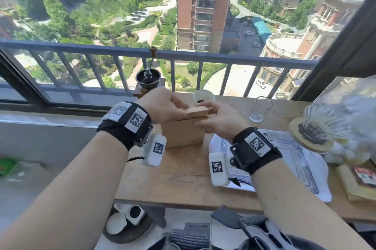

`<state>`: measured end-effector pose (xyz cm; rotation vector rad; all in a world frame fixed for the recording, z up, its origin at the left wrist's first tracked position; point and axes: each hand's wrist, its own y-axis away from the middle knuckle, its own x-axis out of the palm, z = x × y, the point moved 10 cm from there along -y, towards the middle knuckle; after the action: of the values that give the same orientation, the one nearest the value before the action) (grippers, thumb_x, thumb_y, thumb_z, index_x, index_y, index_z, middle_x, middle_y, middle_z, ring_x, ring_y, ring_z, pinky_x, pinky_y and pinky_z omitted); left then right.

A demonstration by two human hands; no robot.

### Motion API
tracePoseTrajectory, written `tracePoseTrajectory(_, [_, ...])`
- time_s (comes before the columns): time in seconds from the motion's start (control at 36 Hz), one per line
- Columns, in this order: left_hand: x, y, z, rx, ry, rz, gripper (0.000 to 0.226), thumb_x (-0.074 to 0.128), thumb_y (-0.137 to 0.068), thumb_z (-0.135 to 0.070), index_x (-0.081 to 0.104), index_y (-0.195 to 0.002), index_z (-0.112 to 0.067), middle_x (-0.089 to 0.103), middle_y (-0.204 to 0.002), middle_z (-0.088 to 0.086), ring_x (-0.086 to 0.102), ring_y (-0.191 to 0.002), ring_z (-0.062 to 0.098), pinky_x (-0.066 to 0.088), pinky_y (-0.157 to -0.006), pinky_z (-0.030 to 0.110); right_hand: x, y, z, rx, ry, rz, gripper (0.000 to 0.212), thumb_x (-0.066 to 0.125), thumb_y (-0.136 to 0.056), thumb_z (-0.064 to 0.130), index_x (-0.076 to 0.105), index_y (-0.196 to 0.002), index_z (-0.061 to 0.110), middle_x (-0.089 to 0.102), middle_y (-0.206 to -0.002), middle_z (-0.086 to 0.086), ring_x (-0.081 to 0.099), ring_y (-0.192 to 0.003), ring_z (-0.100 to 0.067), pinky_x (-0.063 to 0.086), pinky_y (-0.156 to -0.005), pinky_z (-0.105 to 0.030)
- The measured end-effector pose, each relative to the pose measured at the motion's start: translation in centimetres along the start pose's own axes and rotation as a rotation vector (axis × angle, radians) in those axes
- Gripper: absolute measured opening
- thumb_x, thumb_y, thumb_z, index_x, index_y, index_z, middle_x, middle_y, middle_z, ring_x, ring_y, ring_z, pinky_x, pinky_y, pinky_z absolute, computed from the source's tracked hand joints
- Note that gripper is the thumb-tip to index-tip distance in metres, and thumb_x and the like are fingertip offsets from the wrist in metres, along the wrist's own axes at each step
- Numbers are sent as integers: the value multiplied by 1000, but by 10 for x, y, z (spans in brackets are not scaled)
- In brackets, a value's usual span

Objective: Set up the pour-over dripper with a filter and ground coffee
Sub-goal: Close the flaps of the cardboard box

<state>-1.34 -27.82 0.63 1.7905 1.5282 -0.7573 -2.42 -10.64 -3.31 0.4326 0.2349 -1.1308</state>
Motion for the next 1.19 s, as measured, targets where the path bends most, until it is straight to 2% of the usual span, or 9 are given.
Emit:
tracePoseTrajectory(0.11, [-10, 1, 2, -1, 26, -53, 20, 59, -100, -47, 77, -100, -39, 75, -91, -8, 69, -86, 15, 56, -73, 32, 4, 2, -4, 46, -86, 30, 50, 88, -76, 9, 62, -117, 23, 63, -116, -11, 71, -101, -29, 64, -82, -49])
tracePoseTrajectory(0.33, [-1, 2, 4, 4, 133, -86, 12, 59, -101, -43, 71, -103, -40, 72, -97, -12, 68, -87, 11, 52, -66, 25, -10, 10, -6, 52, 35, -69, 54, 84, -68, 47, 56, -108, 24, 71, -110, -6, 70, -101, -22, 60, -89, -50])
tracePoseTrajectory(0.47, [-1, 3, 8, -3, 247, -121, 2, 65, -99, -40, 67, -100, -40, 77, -82, -10, 73, -76, 12, 58, -64, 24, -11, 13, 14, -102, 63, -107, 32, 84, -75, 23, 57, -90, 21, 74, -98, -12, 75, -91, -31, 61, -86, -53])
tracePoseTrajectory(0.64, [1, 2, 6, 18, 296, -169, 10, 68, -99, -30, 71, -92, -36, 74, -82, -4, 74, -76, 21, 64, -71, 42, -1, 14, 25, -176, 182, -88, 19, 79, -84, 21, 67, -96, 30, 73, -91, 4, 71, -77, -8, 55, -62, -16])
tracePoseTrajectory(0.75, [-6, 5, 2, 70, 205, -255, 31, 68, -98, -24, 77, -77, -44, 72, -94, -8, 70, -83, 13, 57, -70, 29, -3, 15, 27, -178, 252, -108, 14, 67, -93, 20, 71, -98, 33, 75, -93, 6, 72, -84, -8, 58, -72, -25])
tracePoseTrajectory(0.86, [-6, 3, 5, 25, 128, -257, 47, 53, -102, -15, 79, -74, -42, 63, -114, -8, 62, -95, 10, 53, -82, 29, -16, 17, 28, -162, 276, -193, 28, 53, -96, 14, 76, -94, 30, 71, -80, 5, 68, -69, -11, 60, -69, -33])
tracePoseTrajectory(1.0, [12, 2, 12, -42, 252, -127, 36, 48, -95, -17, 78, -89, -35, 63, -62, -10, 52, -47, 9, 39, -45, 20, -25, 16, 16, -86, 237, -213, 30, 51, -98, 5, 75, -100, 23, 70, -102, 6, 72, -80, -12, 61, -66, -21])
tracePoseTrajectory(1.11, [16, 8, 14, -41, 164, -134, 24, 65, -88, -22, 68, -96, -44, 62, -104, -21, 64, -78, 4, 46, -60, 20, -21, 16, 8, -55, 213, -193, 34, 48, -96, 0, 73, -103, 21, 72, -104, 3, 69, -85, -9, 62, -69, -22])
tracePoseTrajectory(1.19, [19, 10, 15, -55, 199, -116, 31, 75, -80, -20, 67, -100, -42, 58, -109, -17, 59, -89, 1, 42, -65, 18, -22, 14, 11, -59, 232, -192, 33, 51, -94, 4, 73, -97, 28, 71, -103, 6, 69, -81, -8, 59, -65, -22])
